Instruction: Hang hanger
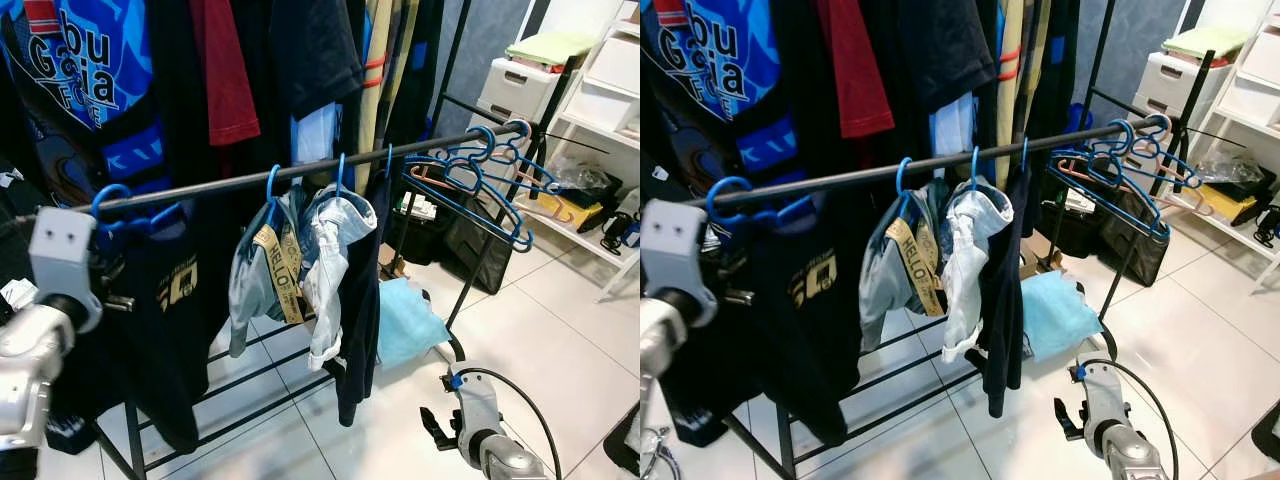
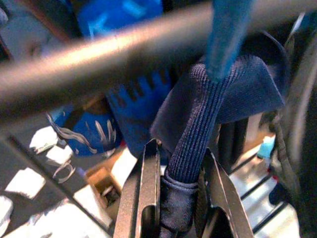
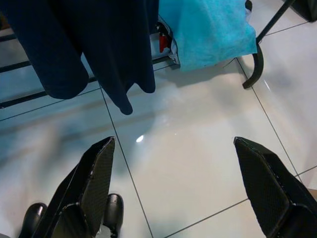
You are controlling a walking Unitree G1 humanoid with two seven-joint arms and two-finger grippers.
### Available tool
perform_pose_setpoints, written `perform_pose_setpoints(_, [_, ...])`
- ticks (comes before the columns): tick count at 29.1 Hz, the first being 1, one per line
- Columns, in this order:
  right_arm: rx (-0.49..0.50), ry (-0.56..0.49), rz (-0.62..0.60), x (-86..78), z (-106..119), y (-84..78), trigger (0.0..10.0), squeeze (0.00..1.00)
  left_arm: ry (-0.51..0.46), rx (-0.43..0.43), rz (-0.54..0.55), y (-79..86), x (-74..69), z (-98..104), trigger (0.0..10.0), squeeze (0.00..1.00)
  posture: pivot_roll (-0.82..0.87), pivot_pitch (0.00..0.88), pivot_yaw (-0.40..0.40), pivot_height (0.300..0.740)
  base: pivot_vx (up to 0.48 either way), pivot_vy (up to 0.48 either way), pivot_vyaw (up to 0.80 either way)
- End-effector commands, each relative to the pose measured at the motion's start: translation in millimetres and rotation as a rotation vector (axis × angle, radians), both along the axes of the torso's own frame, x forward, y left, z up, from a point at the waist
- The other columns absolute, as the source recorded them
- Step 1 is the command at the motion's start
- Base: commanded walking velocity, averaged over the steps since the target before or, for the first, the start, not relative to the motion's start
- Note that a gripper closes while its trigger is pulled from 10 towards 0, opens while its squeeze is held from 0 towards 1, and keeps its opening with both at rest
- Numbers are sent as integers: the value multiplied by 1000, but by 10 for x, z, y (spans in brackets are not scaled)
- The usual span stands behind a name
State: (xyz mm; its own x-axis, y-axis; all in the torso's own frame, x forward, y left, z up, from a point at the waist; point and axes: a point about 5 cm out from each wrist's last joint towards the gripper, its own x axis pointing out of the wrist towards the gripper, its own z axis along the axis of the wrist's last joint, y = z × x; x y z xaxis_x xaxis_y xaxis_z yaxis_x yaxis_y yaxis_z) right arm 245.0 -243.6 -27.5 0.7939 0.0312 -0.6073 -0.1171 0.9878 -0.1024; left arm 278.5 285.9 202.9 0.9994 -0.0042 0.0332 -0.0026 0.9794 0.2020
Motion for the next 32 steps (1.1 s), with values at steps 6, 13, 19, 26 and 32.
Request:
perform_pose_setpoints(6, [-8, 11, 8, -1, -5, 2, 10000, 0, 1, 83, -105, 172, -274, 81, 0, 0, -2, 0, -48, 740, 0, 0, 0])
perform_pose_setpoints(13, [-10, 14, 7, -5, -7, -5, 10000, 0, 68, 103, -185, 252, -451, 34, 6588, 0, 3, 0, -50, 740, 0, 0, 0])
perform_pose_setpoints(19, [-9, 15, 8, -5, -8, -2, 10000, 0, 139, 108, -266, 257, -602, -43, 9451, 0, 5, 0, -51, 740, 0, 0, 0])
perform_pose_setpoints(26, [-14, 11, 3, 1, 4, -27, 10000, 0, 237, 113, -331, 322, -787, -96, 10000, 0, 3, 0, -52, 740, -129, 0, 0])
perform_pose_setpoints(32, [2, -35, 31, 100, 117, -78, 10000, 0, 248, 91, -394, 313, -871, -69, 10000, 0, -6, 0, -48, 740, -480, 0, 0])
